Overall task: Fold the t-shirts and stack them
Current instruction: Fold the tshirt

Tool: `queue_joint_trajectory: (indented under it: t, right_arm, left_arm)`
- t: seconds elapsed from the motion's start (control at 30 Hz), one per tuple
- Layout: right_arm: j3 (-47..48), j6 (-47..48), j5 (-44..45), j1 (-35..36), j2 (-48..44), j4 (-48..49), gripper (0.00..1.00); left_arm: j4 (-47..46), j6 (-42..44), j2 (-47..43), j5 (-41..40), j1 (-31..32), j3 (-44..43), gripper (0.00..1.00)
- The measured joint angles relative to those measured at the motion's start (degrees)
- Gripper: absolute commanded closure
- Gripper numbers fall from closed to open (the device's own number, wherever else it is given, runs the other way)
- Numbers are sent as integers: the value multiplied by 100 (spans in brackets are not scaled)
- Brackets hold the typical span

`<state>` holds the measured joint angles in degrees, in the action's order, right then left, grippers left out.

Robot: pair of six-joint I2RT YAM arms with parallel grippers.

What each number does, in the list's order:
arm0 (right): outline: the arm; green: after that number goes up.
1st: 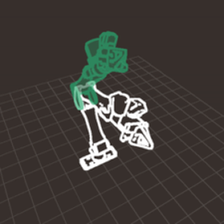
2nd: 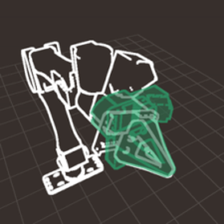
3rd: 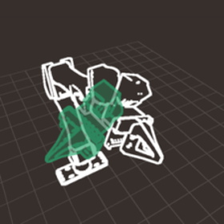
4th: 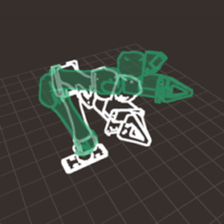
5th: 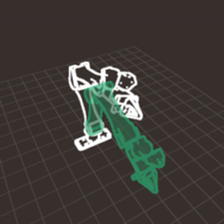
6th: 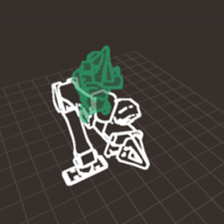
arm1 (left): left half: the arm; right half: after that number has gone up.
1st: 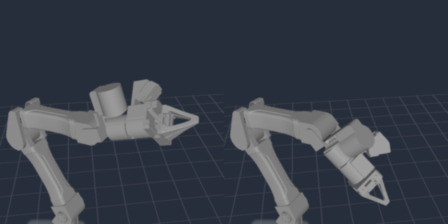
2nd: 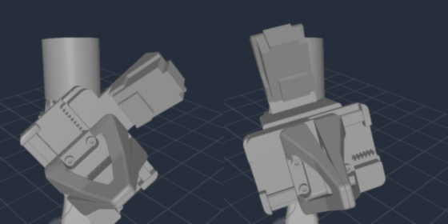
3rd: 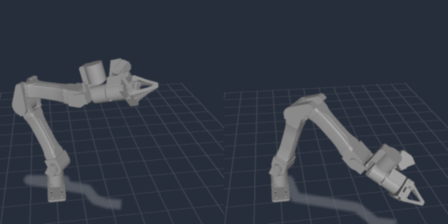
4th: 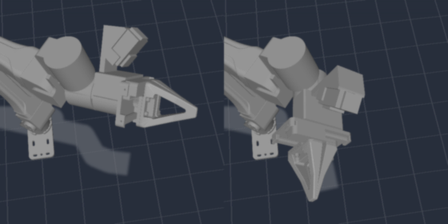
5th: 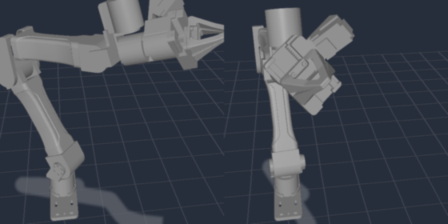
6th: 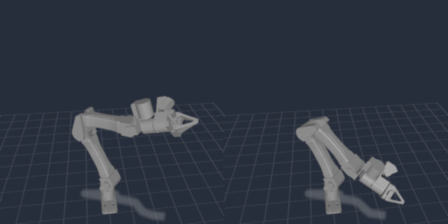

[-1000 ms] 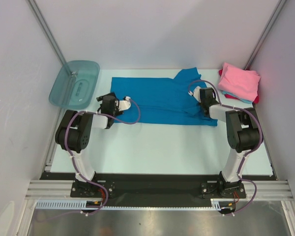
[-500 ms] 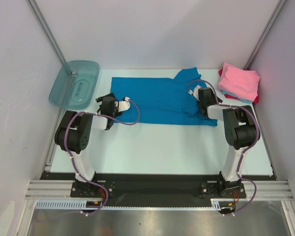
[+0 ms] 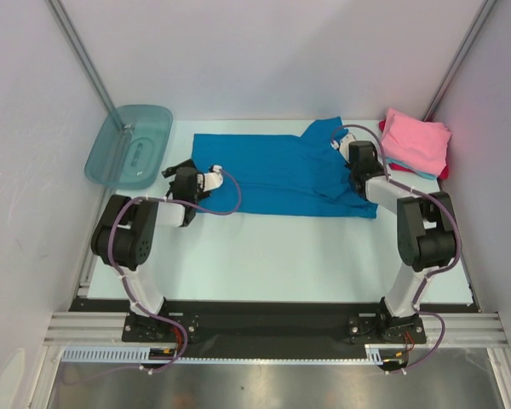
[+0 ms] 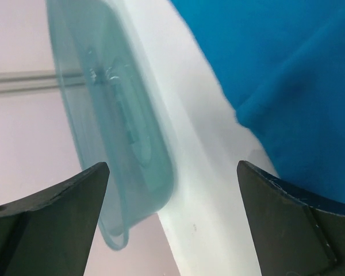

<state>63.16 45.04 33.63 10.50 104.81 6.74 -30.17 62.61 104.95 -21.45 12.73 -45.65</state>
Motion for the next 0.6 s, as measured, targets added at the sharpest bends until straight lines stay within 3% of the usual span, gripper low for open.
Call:
queue_joint_trajectory:
  t: [0.07, 0.1, 0.37, 0.6]
  right_arm:
    - [83, -304, -339, 0, -238, -442, 98]
    - [109, -411, -481, 2, -343, -643, 100]
    - [127, -911, -1239, 52, -503, -1606, 100]
    - [223, -1058, -1650, 133, -249, -2149, 100]
  left_arm:
    - [-59, -98, -133, -120, 0, 2, 0]
    - [-116, -131, -219, -186, 0, 2, 0]
    - [83, -597, -1154, -87, 31, -42, 0]
    - [699, -651, -1117, 428, 291, -4, 0]
